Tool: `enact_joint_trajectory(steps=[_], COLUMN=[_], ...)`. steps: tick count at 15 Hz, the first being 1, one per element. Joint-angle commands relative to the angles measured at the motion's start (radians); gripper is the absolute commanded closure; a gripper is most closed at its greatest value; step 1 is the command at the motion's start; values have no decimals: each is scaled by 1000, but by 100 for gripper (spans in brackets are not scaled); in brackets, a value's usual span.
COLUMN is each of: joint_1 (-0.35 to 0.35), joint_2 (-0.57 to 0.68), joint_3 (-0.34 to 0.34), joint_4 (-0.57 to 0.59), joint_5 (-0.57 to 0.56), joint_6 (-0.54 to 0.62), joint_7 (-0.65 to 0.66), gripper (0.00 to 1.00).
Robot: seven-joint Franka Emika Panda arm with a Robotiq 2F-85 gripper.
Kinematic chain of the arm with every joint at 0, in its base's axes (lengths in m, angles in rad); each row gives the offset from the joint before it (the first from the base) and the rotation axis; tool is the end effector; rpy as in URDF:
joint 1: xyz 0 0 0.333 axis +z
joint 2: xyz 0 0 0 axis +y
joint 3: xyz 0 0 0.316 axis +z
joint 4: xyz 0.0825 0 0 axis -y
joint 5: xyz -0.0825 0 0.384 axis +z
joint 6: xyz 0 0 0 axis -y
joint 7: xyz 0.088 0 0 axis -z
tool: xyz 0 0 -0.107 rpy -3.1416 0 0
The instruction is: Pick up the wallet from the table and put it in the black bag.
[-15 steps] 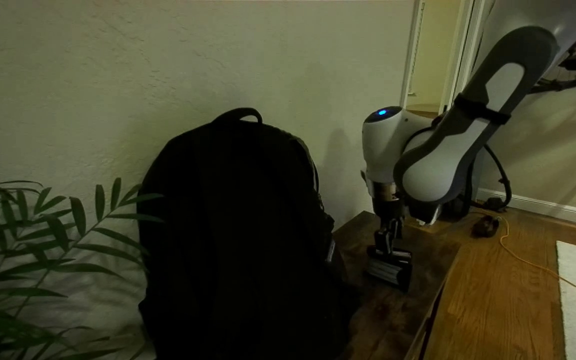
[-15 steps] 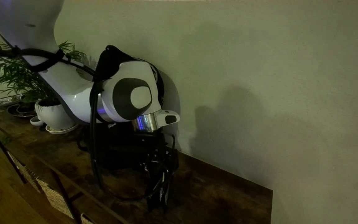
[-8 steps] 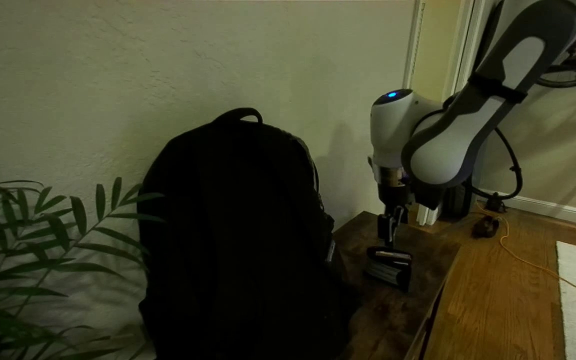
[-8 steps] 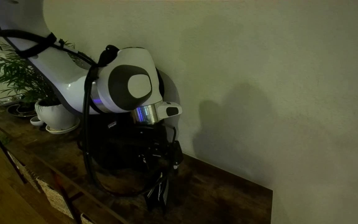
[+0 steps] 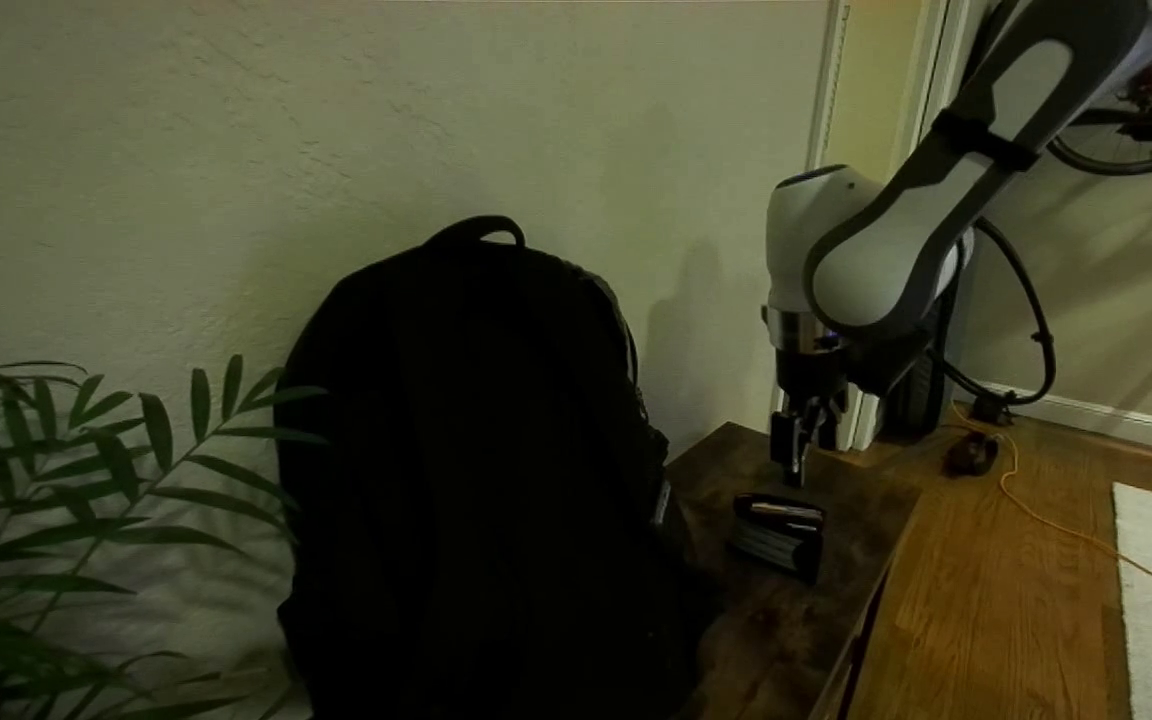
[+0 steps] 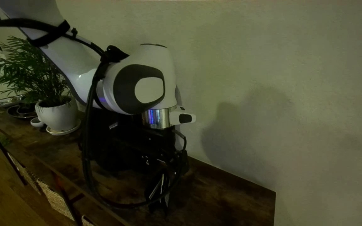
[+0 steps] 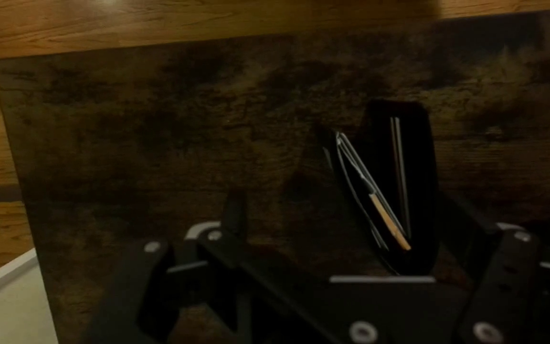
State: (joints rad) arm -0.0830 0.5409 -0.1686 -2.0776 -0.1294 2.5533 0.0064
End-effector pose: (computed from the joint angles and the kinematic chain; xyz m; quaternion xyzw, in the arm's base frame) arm 0.5607 -0.1435 0.1615 0.9945 -0.0632 -0.0401 0.0734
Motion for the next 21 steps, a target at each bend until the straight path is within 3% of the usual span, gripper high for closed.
enact_joint_trajectory(steps=[1,9,21], joint_1=[-83,-136,-117], joint_2=[-11,16,111], joint_3=[67,137,130], joint_4=[-7,1,61], joint_5=[83,158,111], joint_6=[-23,13,50], joint_7=[-96,-236,-291], gripper=[0,0,0])
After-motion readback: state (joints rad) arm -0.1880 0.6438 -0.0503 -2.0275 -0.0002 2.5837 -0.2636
